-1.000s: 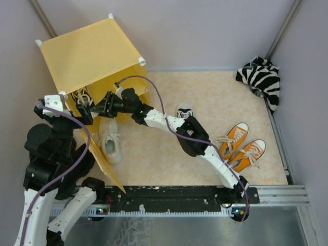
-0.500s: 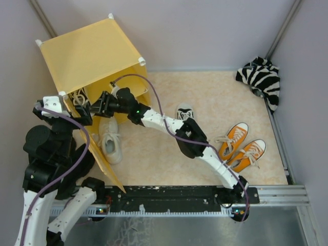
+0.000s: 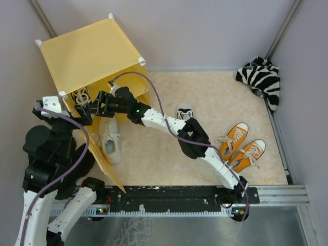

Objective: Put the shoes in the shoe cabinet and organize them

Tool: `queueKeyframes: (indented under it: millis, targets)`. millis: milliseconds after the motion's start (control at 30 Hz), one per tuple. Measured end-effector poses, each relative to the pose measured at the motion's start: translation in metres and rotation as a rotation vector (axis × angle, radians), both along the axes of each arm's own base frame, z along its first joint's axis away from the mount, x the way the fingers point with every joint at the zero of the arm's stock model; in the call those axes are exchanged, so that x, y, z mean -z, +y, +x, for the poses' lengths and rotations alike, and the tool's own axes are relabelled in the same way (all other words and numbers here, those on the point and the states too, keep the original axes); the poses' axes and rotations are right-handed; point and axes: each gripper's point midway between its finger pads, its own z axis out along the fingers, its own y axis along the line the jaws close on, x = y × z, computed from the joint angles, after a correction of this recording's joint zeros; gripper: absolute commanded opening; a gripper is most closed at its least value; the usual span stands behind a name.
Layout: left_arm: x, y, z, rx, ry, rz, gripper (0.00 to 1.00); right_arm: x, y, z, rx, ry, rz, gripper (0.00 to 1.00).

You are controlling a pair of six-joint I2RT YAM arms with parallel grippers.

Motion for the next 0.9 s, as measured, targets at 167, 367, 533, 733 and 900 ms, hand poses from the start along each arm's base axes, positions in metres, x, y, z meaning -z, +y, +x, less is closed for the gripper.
queueKeyframes:
  millis: [167,367,533,733,900]
  targets:
    - [-0.001,0.001,0.000,-0.010,-0.002,-0.006,0.99,0.001,-0.013,0.004,0.044,-0.045,-0.094,0.74]
    - [0.003,0.003,0.005,-0.029,0.014,-0.001,0.99,0.006,-0.027,0.001,0.050,-0.093,-0.182,0.75]
    - [0.005,0.004,0.007,-0.036,0.023,0.001,0.99,0.005,-0.028,-0.005,0.007,-0.115,-0.193,0.75]
    - [0.005,0.003,0.008,-0.035,0.024,0.001,0.99,-0.011,-0.024,-0.014,-0.050,-0.135,-0.132,0.69]
    - [0.005,0.003,0.008,-0.035,0.024,-0.002,0.99,-0.018,-0.019,-0.020,-0.073,-0.137,-0.096,0.65]
